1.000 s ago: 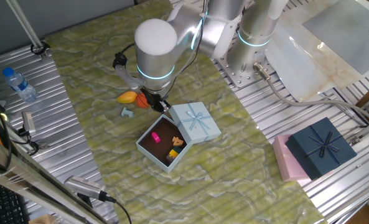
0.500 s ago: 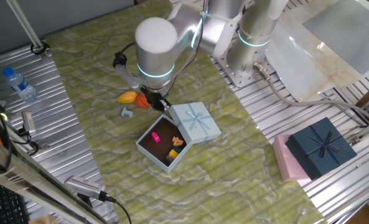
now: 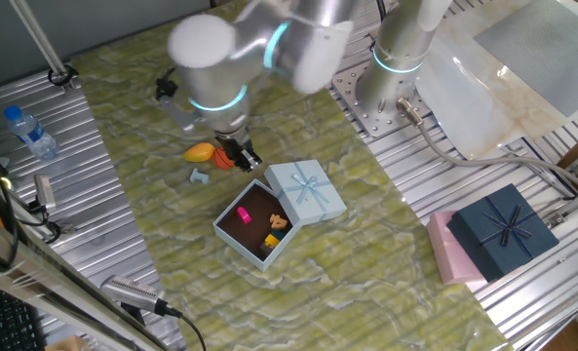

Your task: Take everything out of the gift box

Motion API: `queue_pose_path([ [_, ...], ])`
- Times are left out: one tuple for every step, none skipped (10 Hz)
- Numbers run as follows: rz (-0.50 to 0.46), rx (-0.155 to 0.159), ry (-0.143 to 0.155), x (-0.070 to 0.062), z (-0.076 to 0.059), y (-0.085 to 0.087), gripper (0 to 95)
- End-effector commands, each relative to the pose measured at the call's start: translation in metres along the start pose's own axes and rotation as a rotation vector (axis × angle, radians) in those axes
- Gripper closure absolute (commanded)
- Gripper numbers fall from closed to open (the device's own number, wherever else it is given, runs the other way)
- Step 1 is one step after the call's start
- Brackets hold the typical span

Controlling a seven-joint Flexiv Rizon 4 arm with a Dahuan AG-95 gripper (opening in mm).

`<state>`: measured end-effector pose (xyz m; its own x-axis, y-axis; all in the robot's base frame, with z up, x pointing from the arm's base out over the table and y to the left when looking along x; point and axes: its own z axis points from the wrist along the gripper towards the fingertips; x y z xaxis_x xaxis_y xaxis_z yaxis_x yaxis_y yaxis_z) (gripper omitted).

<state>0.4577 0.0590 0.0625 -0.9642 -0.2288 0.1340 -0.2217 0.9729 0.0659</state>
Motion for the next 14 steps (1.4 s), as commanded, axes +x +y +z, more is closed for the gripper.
queue_pose_path([
  [-0.007,0.025,-0.012,0.0076,0.0028,-0.0038,95.0],
  [-0.014,0.025,-0.011,0.0067,0.0029,-0.0036,95.0],
  [-0.011,0.025,-0.01,0.006,0.0029,-0.0033,95.0],
  [-0.001,0.028,-0.009,0.006,0.0029,-0.0033,95.0],
  [-0.003,0.028,-0.009,0.006,0.0029,-0.0033,95.0],
  [-0.011,0.027,-0.011,0.006,0.0029,-0.0033,95.0],
  [-0.001,0.027,-0.012,0.006,0.0029,-0.0033,95.0],
  [-0.003,0.031,-0.029,0.006,0.0029,-0.0033,95.0],
  [-0.01,0.034,-0.039,0.006,0.0029,-0.0033,95.0],
  [-0.014,0.034,-0.042,0.006,0.0029,-0.0033,95.0],
  [-0.02,0.044,-0.072,0.006,0.0029,-0.0033,95.0],
  [-0.006,0.056,-0.073,0.006,0.0029,-0.0033,95.0],
  [-0.003,0.059,-0.078,0.006,0.0029,-0.0033,95.0],
  [0.005,0.063,-0.098,0.006,0.0029,-0.0033,95.0],
])
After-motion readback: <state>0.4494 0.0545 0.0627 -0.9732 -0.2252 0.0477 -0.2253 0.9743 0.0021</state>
